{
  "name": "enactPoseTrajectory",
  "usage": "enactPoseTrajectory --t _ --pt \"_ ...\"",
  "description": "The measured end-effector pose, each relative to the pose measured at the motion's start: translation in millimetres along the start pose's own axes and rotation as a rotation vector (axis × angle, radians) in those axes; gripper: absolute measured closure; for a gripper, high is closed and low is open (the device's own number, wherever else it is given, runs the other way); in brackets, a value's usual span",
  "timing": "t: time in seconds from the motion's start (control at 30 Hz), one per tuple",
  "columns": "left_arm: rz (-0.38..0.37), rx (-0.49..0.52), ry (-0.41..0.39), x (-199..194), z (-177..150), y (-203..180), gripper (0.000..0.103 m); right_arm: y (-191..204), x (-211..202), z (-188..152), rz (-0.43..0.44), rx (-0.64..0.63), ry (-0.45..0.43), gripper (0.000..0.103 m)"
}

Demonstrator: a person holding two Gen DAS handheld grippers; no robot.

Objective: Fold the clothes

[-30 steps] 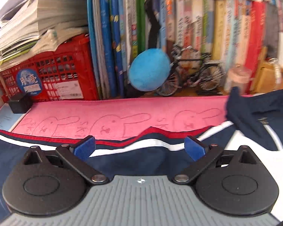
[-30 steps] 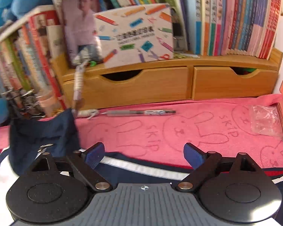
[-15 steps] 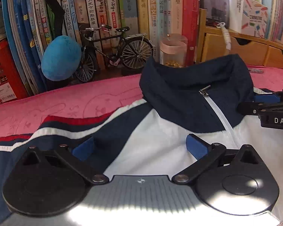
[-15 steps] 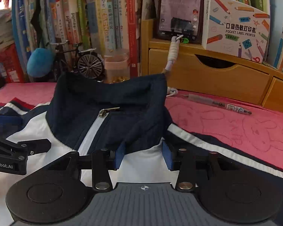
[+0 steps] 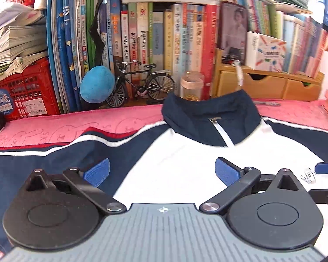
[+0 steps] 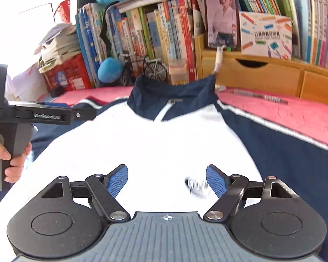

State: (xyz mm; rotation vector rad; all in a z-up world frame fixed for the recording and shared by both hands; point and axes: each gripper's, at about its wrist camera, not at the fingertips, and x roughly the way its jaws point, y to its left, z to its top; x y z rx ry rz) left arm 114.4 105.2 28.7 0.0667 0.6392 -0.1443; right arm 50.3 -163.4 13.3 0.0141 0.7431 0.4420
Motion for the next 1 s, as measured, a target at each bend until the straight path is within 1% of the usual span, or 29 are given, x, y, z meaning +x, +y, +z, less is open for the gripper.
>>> enactPoseTrajectory --t 0.03,0.07,0.1,0.13,0.2,0.23,0.27,0.3,0.33,0.37,0.4,0.43,0.47,0.5,0.53,0.57,0.6,0.63,0.7,0.73,0.77,0.87,0.9,0.93,0.97,1.0 --pt "0.025 0.059 -0.006 -8 -10 -6 0.000 -8 -7 -12 -0.017 0.000 0.013 0.024" --pt "0.058 0.115 -0.007 -14 -19 -10 0.000 -22 -15 -21 -0.050 -0.006 0.005 0.025" --pt "0.120 0.159 0.007 -13 -28 -10 0.000 -35 -23 -29 -0.084 -0.011 -0.002 0.027" --pt "0.176 0.187 0.019 -12 -35 -8 0.000 -50 -31 -37 -0.125 -0.007 -0.010 0.040" --pt "0.245 0.136 0.037 -11 -42 15 0.000 -96 -49 -47 -0.263 0.058 -0.024 0.039" --pt "0.280 0.111 0.045 -11 -46 27 0.000 -119 -58 -52 -0.332 0.090 -0.030 0.033" --pt "0.314 0.086 0.054 -10 -49 38 0.000 -142 -66 -56 -0.408 0.128 -0.035 0.011" --pt "0.345 0.060 0.060 -10 -52 49 0.000 -165 -70 -60 -0.500 0.190 -0.036 0.003" --pt "0.361 0.040 0.057 -10 -53 57 0.000 -188 -78 -64 -0.585 0.280 -0.041 0.001" --pt "0.365 0.040 0.056 -10 -53 57 0.000 -208 -85 -68 -0.663 0.364 -0.047 0.006" --pt "0.370 0.039 0.055 -10 -53 58 0.000 -214 -92 -69 -0.699 0.420 -0.062 0.009" --pt "0.375 0.038 0.053 -11 -54 58 0.000 -213 -99 -71 -0.670 0.436 -0.097 0.013" --pt "0.379 0.038 0.052 -11 -54 58 0.000 -210 -105 -72 -0.634 0.445 -0.131 0.013" --pt "0.384 0.037 0.051 -11 -54 59 0.000 -202 -107 -73 -0.566 0.425 -0.162 0.013" --pt "0.388 0.036 0.050 -11 -54 59 0.000 -189 -107 -73 -0.473 0.379 -0.184 0.013" --pt "0.393 0.036 0.049 -12 -55 60 0.000 -177 -103 -71 -0.409 0.324 -0.182 0.013" --pt "0.398 0.035 0.047 -12 -55 60 0.000 -163 -98 -69 -0.364 0.266 -0.175 0.013" --pt "0.402 0.034 0.046 -12 -55 60 0.000 -153 -94 -69 -0.330 0.217 -0.166 0.013" --pt "0.412 0.033 0.044 -13 -56 61 0.000 -147 -88 -71 -0.337 0.173 -0.136 0.013" --pt "0.416 0.032 0.042 -13 -56 62 0.000 -148 -85 -73 -0.349 0.164 -0.119 0.013" --pt "0.421 0.032 0.041 -13 -56 62 0.000 -161 -85 -77 -0.390 0.201 -0.102 0.013" --pt "0.423 0.019 0.041 -14 -56 65 0.000 -212 -98 -87 -0.524 0.337 -0.122 0.013" --pt "0.420 0.010 0.043 -13 -56 66 0.000 -234 -104 -87 -0.613 0.395 -0.125 0.013" --pt "0.420 0.005 0.044 -13 -56 67 0.000 -254 -107 -89 -0.713 0.435 -0.109 0.012" --pt "0.422 0.003 0.044 -13 -55 66 0.000 -266 -110 -90 -0.764 0.462 -0.105 0.013" --pt "0.425 0.004 0.044 -12 -55 66 0.000 -271 -110 -89 -0.792 0.472 -0.091 0.012"
